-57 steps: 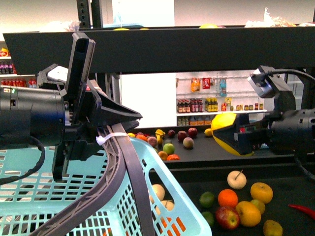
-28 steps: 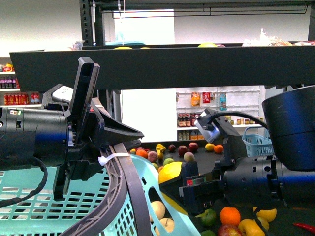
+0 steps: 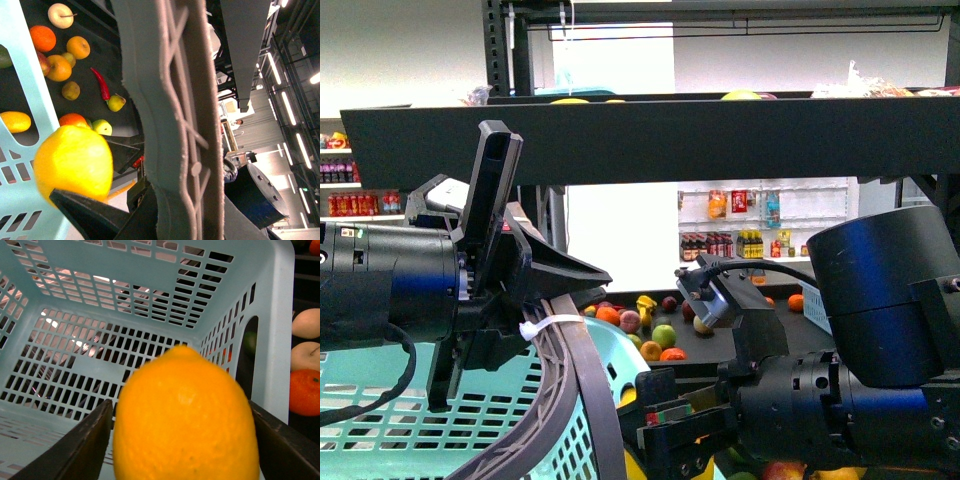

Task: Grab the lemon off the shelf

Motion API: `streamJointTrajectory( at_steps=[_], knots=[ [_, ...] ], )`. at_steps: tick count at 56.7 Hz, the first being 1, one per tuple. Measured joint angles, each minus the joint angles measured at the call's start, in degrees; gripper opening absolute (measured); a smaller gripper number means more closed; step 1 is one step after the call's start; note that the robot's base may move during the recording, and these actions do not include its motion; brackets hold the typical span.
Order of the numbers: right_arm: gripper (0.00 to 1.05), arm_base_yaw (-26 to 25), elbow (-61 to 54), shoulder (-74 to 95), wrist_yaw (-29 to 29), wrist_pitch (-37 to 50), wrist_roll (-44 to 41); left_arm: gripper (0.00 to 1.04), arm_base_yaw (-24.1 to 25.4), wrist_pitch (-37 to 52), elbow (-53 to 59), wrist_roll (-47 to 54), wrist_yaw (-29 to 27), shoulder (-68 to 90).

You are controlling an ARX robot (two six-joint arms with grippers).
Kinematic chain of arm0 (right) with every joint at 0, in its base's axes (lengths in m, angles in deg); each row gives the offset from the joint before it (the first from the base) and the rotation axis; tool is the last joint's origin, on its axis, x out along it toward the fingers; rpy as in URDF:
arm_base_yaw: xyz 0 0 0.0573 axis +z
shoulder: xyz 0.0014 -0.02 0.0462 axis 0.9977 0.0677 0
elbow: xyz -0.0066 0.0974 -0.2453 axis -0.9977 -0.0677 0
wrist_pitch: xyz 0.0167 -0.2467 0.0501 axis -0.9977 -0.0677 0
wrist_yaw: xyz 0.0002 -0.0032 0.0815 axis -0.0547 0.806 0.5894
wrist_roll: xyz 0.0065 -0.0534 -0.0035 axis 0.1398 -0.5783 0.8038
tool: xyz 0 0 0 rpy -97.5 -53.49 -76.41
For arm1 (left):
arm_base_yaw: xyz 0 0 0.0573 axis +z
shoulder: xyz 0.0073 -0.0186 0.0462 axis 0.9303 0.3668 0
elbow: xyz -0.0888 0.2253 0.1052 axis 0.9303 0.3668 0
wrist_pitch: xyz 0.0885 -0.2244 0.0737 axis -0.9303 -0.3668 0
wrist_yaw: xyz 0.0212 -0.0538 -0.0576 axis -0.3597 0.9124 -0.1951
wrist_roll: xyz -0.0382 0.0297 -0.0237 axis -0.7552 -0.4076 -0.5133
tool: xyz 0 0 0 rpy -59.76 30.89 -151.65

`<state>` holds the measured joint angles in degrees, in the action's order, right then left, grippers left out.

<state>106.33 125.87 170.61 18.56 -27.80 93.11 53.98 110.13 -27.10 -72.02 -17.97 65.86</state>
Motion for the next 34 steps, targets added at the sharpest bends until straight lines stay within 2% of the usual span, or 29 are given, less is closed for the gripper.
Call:
streamJointTrajectory(
  at_steps=[5, 16, 26, 34],
  knots=[
    [0.99, 0.09, 0.0, 0.0, 0.07, 0.26, 0.22, 0.08, -0.02, 0.0, 0.02, -0.13, 0.15, 0.0],
    [0.97, -2.27, 0.68, -0.04, -0.31, 2.45, 3.93, 0.08, 0.02, 0.0, 0.35, -0.17, -0.15, 0.02],
    [0.97, -7.82, 3.8, -0.02, -1.7, 2.73, 7.41, 0.08, 0.02, 0.0, 0.35, -0.15, -0.2, 0.02],
    [0.97, -13.18, 7.52, 1.99, -6.19, 0.79, 6.32, 0.08, 0.02, 0.0, 0.35, -0.09, -0.15, 0.02]
  ],
)
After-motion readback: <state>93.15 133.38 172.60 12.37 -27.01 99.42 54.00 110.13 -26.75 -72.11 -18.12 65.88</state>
